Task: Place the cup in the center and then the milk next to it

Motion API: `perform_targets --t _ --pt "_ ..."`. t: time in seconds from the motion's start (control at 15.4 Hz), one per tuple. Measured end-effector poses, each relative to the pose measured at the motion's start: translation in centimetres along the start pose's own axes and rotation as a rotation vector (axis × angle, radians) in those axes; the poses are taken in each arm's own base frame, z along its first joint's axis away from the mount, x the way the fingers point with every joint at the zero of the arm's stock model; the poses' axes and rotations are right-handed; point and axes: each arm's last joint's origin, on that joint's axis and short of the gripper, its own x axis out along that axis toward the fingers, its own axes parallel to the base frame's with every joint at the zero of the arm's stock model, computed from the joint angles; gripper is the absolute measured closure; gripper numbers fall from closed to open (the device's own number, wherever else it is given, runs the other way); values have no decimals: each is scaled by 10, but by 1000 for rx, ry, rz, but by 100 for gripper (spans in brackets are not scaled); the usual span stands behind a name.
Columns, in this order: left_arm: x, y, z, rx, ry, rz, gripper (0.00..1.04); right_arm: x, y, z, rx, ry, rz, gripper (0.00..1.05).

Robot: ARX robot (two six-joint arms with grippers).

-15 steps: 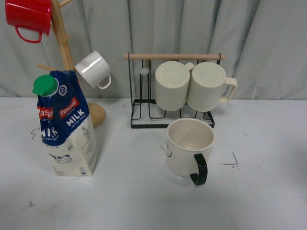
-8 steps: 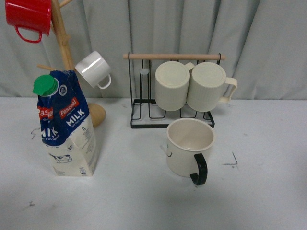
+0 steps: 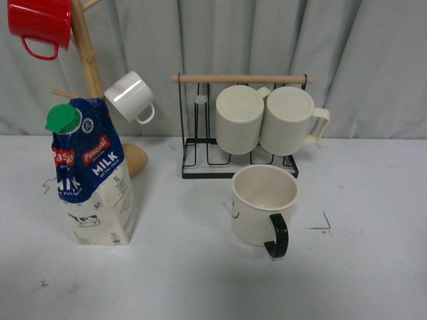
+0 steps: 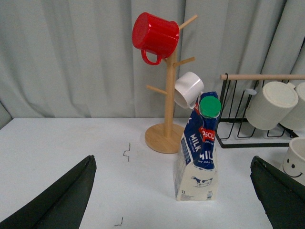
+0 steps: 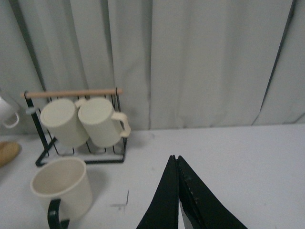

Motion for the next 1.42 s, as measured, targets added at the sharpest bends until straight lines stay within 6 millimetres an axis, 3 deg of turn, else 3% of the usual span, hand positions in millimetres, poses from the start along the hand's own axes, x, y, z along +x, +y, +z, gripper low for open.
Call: perform_targets --t 1.17,1.23,1.42 --pt "0 0 0 0 0 0 7 -34 0 -7 0 11 1 103" --pt "0 0 0 0 0 0 7 -34 0 -7 -1 9 1 101" --pt "0 0 0 0 0 0 7 -34 0 -7 -1 9 1 63"
